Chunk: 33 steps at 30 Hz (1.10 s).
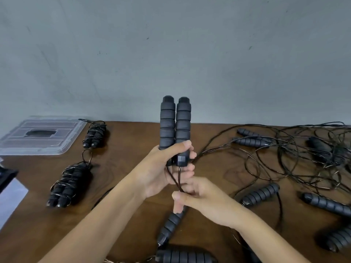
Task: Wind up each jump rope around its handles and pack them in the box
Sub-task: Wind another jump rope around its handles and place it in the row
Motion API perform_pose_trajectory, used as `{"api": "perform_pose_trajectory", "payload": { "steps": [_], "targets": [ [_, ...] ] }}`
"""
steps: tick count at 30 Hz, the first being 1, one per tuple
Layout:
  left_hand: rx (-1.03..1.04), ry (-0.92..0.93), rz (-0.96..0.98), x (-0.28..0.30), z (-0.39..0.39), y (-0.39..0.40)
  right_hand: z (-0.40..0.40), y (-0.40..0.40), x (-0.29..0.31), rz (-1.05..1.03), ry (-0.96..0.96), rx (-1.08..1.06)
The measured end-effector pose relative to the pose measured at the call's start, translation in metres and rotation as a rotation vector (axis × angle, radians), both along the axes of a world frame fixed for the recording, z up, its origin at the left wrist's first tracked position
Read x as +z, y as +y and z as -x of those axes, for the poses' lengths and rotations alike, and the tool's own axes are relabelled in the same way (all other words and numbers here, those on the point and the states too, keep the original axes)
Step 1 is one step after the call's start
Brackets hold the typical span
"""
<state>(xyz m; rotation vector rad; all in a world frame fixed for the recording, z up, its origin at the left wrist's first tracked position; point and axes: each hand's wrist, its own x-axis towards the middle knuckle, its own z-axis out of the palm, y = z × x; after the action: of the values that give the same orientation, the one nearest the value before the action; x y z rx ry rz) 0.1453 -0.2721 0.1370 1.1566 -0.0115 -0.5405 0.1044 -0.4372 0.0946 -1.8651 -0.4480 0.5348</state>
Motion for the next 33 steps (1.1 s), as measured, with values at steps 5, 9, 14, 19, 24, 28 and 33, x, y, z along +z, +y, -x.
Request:
{"api": "perform_pose_trajectory", "payload": {
  "steps": [5,9,14,19,24,28,33],
  "targets": [
    [0.002,-0.029,-0.125,0.001,0.001,0.012,0.002,-0.028,0.001,0.199,-0.148,0.004],
    [0.050,-0.020,-0.184,0.000,0.000,0.023,-0.003,-0.065,0.015,0.350,-0.272,-0.058],
    [0.077,0.030,-0.212,-0.010,0.002,0.026,-0.011,-0.097,0.042,0.419,-0.332,-0.123],
    [0.046,0.027,-0.244,-0.018,0.006,0.015,-0.013,-0.100,0.062,0.449,-0.424,-0.157],
    [-0.142,0.026,-0.304,-0.025,0.016,0.001,-0.014,-0.092,0.073,0.405,-0.544,-0.268],
    [-0.282,-0.001,-0.373,-0.028,0.021,-0.011,-0.017,-0.085,0.079,0.458,-0.626,-0.316],
    [-0.317,0.018,-0.427,-0.033,0.021,-0.023,-0.014,-0.074,0.088,0.516,-0.763,-0.191]
  ]
}}
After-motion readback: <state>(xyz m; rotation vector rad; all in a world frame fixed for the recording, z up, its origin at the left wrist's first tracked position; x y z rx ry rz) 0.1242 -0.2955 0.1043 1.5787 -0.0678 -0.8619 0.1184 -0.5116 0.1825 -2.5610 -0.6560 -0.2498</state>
